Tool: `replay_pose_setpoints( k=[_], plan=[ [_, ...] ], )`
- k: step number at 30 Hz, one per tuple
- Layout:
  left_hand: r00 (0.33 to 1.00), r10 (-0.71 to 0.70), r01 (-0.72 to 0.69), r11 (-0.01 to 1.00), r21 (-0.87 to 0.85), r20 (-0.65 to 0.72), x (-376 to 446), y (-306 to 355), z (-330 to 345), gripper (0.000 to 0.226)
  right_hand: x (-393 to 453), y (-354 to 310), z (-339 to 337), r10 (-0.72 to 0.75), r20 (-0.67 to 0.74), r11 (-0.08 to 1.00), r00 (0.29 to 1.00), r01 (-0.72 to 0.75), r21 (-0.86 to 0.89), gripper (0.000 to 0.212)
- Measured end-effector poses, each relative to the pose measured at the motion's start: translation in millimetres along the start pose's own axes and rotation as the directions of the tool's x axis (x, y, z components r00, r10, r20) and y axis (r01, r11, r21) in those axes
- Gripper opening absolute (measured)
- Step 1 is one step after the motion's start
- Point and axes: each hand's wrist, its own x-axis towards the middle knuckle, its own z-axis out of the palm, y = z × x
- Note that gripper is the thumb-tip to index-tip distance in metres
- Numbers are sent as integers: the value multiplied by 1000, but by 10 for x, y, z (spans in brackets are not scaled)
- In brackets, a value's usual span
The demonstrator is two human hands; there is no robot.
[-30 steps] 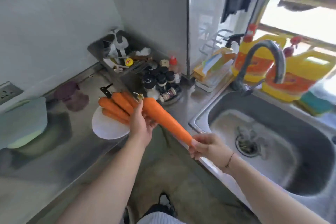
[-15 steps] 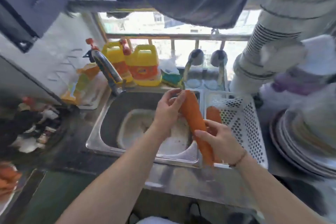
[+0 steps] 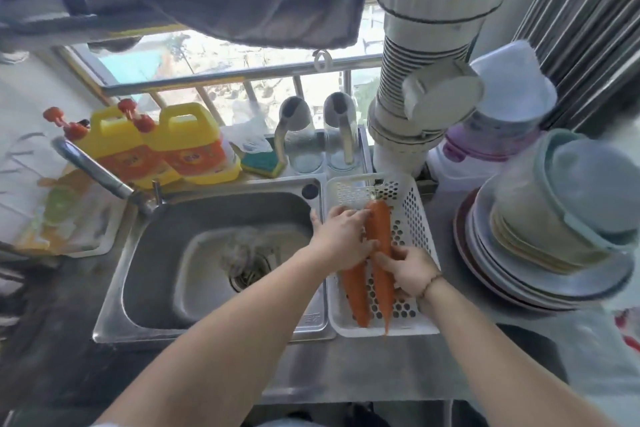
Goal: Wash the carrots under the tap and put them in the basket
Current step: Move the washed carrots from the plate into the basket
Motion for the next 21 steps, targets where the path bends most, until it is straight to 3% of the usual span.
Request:
replay_pose_setpoints(
  k=[5,10,12,16,19,21],
  plan=[
    [996,83,-81,993,85,-27,37,-141,145,52,244,99,84,-29,-64,959,998,10,-284,18],
    [981,187,-176,967,182,-43,-26,-240,255,42,291,142,154,-118,-106,703,987,7,-711,43],
    [979,199,-189,963,190,-34,-57,-263,278,42,279,102,175,-69,-82,613,994,-23,-790,52],
    [974,214,-204,970,131,-75,-126,-329,329,43,198,-54,161,-41,-51,582,998,-17,-813,43],
    [957,212,-207,977,44,-198,-241,-443,294,44,55,-288,255,-204,-104,425,973,-8,-905,38],
    [937,151,-173,984,-42,-315,-396,-612,250,40,-69,-527,491,-370,-54,379,927,98,-920,33]
  ],
)
